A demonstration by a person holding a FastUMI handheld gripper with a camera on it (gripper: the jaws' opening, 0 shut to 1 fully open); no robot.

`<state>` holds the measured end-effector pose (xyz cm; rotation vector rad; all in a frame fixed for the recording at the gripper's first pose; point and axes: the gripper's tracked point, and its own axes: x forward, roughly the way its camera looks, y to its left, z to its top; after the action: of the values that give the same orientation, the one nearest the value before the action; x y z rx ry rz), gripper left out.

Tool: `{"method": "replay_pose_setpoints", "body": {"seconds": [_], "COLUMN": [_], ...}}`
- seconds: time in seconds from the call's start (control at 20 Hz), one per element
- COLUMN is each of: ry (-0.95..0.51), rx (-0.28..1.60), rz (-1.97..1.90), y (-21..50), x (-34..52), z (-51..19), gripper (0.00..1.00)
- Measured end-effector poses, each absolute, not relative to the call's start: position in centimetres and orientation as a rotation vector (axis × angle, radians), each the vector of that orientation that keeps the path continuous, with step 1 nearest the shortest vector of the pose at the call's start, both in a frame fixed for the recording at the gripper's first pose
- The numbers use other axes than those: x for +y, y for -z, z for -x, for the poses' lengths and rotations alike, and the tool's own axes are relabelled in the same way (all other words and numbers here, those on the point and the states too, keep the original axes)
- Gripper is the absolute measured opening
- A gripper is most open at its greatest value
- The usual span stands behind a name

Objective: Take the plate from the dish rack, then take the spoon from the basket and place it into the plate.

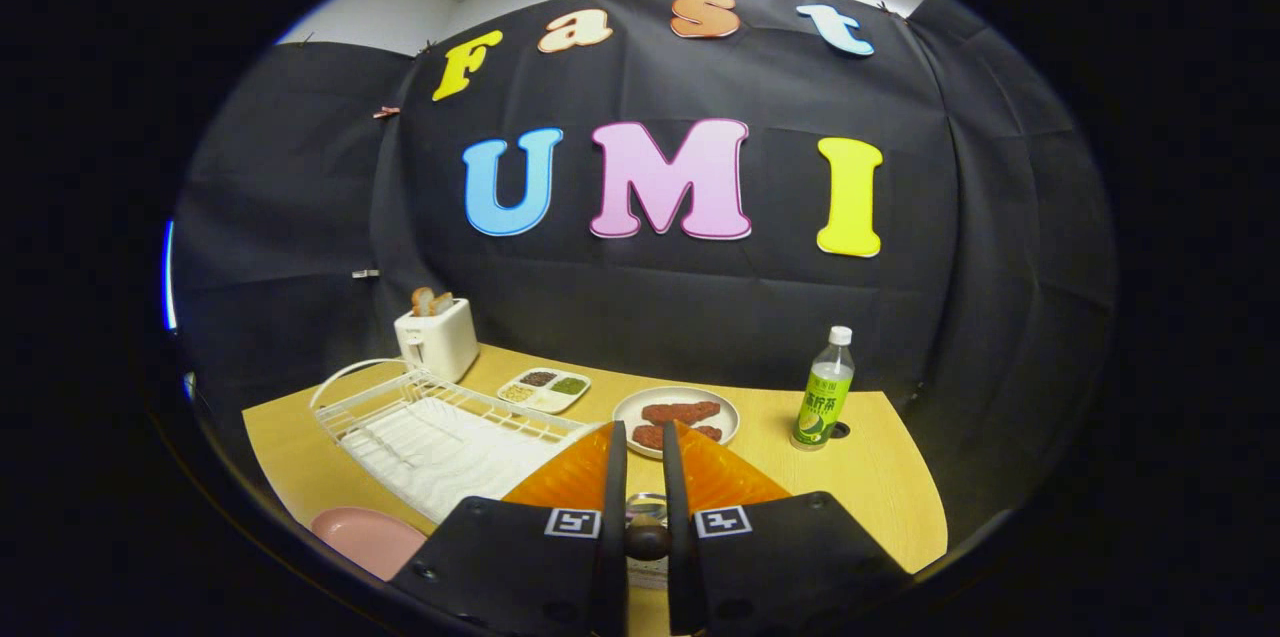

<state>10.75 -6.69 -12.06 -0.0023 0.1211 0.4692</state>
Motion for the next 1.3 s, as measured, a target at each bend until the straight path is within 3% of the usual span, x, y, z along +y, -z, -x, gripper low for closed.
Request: {"method": "replay_pose_setpoints", "body": {"seconds": [0.3, 0.7, 1.3], "ry": [-0.656, -0.853, -0.906], "rx": [0.127, 0.271, 0.320], "rz": [-0.006, -0.079, -0.027], "y": [8.9, 17.1, 23.7], "x": [-0.6, 11.0, 15.6], "z": [-3.5, 3.4, 5.4], "gripper": [0.19, 0.19, 0.19]}}
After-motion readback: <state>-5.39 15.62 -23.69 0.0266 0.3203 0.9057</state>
